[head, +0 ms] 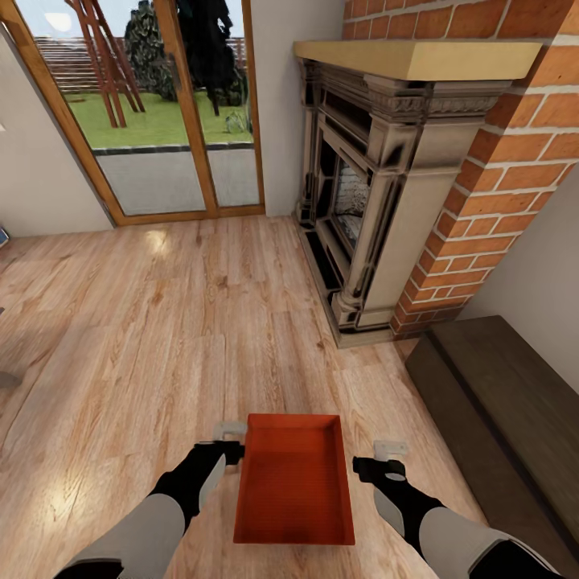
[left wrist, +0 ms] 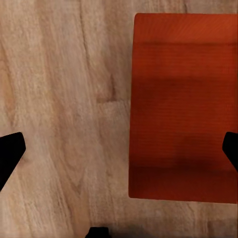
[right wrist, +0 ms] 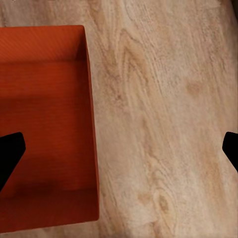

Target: Move the two storage containers from the living room to the garage. In the garage, place one container on the floor and stack the other container on top of it (either order is fine).

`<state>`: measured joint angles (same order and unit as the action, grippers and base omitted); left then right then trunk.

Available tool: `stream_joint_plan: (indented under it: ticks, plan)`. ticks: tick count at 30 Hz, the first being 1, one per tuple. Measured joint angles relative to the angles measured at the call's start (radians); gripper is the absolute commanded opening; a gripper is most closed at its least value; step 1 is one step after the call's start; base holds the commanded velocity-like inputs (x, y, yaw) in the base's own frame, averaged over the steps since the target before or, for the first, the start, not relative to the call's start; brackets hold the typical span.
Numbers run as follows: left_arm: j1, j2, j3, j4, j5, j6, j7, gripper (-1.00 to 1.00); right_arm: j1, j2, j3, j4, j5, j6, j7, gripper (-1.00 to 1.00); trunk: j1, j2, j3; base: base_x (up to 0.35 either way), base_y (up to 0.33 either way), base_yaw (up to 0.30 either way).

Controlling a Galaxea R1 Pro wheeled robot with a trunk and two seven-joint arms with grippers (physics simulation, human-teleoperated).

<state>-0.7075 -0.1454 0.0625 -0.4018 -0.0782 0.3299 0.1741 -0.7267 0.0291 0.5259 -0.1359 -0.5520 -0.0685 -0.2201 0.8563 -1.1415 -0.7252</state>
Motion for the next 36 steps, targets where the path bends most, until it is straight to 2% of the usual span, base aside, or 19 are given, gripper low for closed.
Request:
stream_joint_plan:
  ticks: [4, 15, 36]
  plan:
    - [-0.001, -0.003, 0.002, -0.011, -0.003, -0.033, 0.007, 1.00, 0.000, 0.004, -0.001, -0.002, 0.001, -0.001, 0.000, 1.00, 0.000, 0.000, 0.000, 0.000, 0.000, 0.000]
    - [-0.001, -0.008, 0.002, -0.018, -0.002, -0.033, 0.012, 1.00, 0.000, 0.002, -0.002, -0.003, -0.001, 0.000, 0.000, 1.00, 0.000, 0.000, 0.000, 0.000, 0.000, 0.000]
    - [-0.001, -0.014, 0.002, -0.008, 0.001, -0.019, 0.000, 1.00, 0.000, 0.008, -0.002, -0.004, 0.002, 0.003, 0.000, 1.00, 0.080, -0.147, -0.066, 0.000, 0.000, 0.000]
